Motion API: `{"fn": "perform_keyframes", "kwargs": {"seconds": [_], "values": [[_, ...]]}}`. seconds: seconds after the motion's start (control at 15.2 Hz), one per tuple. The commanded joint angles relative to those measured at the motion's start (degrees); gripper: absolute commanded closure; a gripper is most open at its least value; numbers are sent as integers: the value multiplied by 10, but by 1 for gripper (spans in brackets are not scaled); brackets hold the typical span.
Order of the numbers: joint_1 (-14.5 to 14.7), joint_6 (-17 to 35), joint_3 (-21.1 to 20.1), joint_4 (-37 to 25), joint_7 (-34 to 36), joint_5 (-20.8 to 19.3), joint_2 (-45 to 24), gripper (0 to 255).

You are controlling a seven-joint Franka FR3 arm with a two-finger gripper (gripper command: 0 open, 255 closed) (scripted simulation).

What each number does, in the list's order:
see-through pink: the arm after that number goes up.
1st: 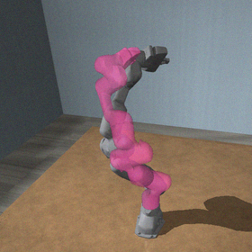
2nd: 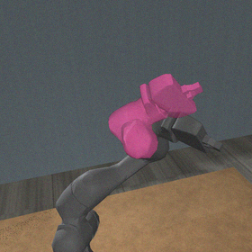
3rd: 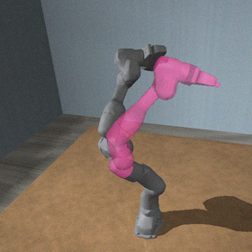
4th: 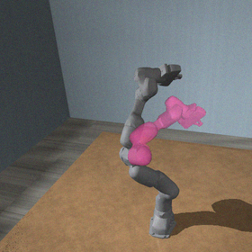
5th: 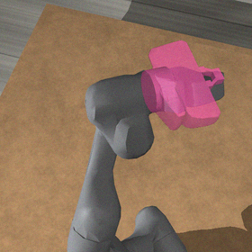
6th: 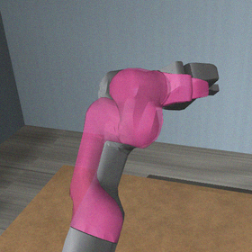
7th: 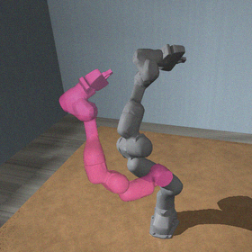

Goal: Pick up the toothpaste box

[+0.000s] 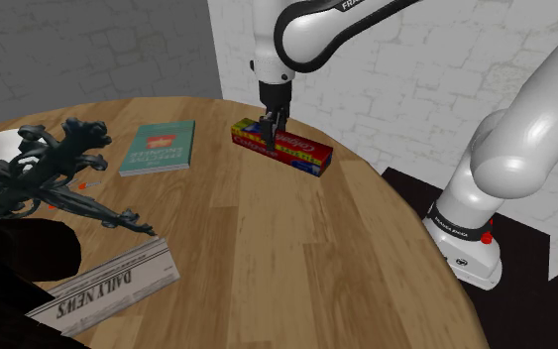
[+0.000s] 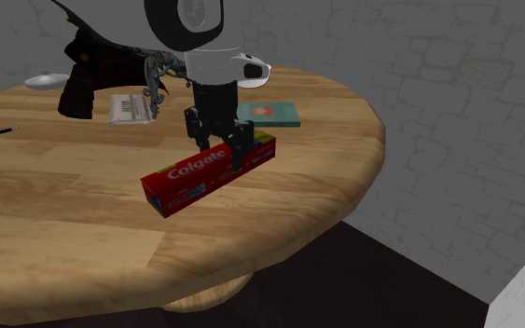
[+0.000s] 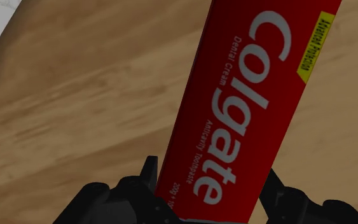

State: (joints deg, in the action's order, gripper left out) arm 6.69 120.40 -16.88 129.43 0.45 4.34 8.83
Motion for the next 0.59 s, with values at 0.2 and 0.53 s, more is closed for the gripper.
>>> {"fn": "perform_keyframes", "kwargs": {"seconds": [0.2,0.53], "values": [[0,-8,1,-4,-3,0,1,255],[-1,-47,3,-30,-4,3,15,255]]}}
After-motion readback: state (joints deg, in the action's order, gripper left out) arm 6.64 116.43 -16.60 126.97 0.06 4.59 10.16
